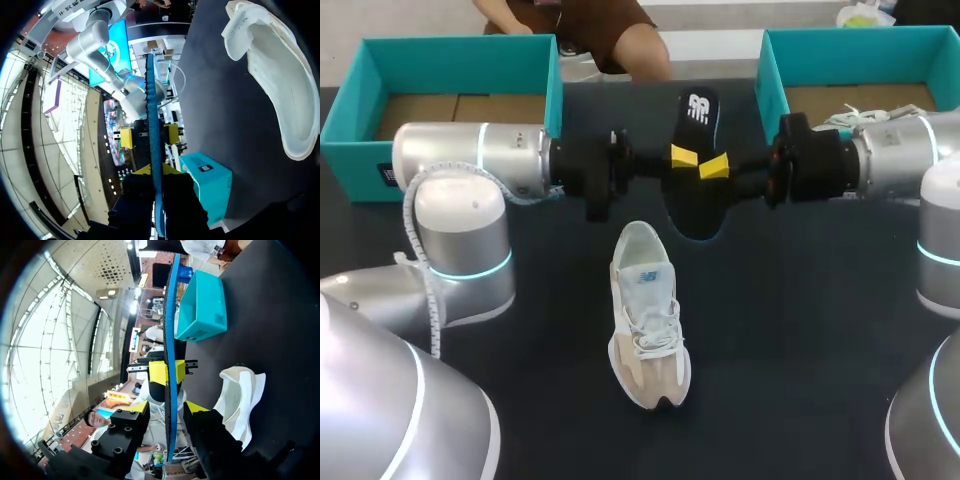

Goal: Take the shoe out of the shoebox, open the shoe tongue, remove and reinsert the insole, then place the shoe into the shoebox

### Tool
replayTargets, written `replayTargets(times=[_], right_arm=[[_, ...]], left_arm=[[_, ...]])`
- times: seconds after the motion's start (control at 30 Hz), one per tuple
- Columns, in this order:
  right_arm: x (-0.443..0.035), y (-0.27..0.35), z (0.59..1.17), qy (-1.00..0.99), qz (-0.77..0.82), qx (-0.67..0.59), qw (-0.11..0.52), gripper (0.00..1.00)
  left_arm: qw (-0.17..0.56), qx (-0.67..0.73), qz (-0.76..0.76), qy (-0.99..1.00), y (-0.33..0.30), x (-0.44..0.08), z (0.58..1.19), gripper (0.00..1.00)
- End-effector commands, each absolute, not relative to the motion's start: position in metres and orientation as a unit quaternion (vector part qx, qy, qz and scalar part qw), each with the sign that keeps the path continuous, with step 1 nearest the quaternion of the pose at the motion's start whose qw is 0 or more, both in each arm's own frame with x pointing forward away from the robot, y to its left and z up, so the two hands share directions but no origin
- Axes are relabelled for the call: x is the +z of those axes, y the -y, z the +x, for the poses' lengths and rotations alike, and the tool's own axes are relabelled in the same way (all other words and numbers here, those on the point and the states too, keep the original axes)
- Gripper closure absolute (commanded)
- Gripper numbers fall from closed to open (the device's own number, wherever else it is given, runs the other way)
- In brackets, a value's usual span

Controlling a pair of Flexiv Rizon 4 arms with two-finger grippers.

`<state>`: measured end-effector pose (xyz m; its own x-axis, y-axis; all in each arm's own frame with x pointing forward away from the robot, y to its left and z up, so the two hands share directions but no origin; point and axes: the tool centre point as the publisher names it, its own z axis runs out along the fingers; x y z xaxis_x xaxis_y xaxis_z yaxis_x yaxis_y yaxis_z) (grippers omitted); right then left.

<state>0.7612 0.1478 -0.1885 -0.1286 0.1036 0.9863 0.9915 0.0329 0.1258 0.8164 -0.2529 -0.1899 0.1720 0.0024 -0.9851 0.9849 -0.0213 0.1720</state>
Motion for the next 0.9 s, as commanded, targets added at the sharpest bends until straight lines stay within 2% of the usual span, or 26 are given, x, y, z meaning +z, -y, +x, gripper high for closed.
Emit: replayTargets(times=[0.03, 0.2, 0.43, 0.53, 0.7, 0.9], right_arm=[[-0.1903, -0.1508, 0.7628, 0.562, -0.487, -0.497, 0.447, 0.61], [-0.1906, -0.1511, 0.7635, 0.561, -0.487, -0.499, 0.446, 0.71], [-0.1914, -0.1505, 0.7642, 0.560, -0.487, -0.501, 0.446, 0.76], [-0.1921, -0.1496, 0.7643, 0.560, -0.487, -0.500, 0.447, 0.88], [-0.1919, -0.1494, 0.7642, 0.561, -0.486, -0.498, 0.448, 0.99], [-0.1913, -0.1500, 0.7646, 0.563, -0.484, -0.495, 0.450, 1.00]], left_arm=[[0.543, -0.457, 0.542, -0.450, 0.2624, -0.1919, 0.8158, 1.00], [0.547, -0.456, 0.538, -0.450, 0.2639, -0.1905, 0.8172, 1.00], [0.551, -0.457, 0.535, -0.449, 0.2634, -0.1899, 0.8163, 1.00], [0.552, -0.456, 0.532, -0.451, 0.2625, -0.1907, 0.8161, 1.00], [0.556, -0.456, 0.528, -0.453, 0.2620, -0.1900, 0.8172, 1.00], [0.545, -0.470, 0.522, -0.458, 0.2623, -0.1875, 0.8143, 1.00]])
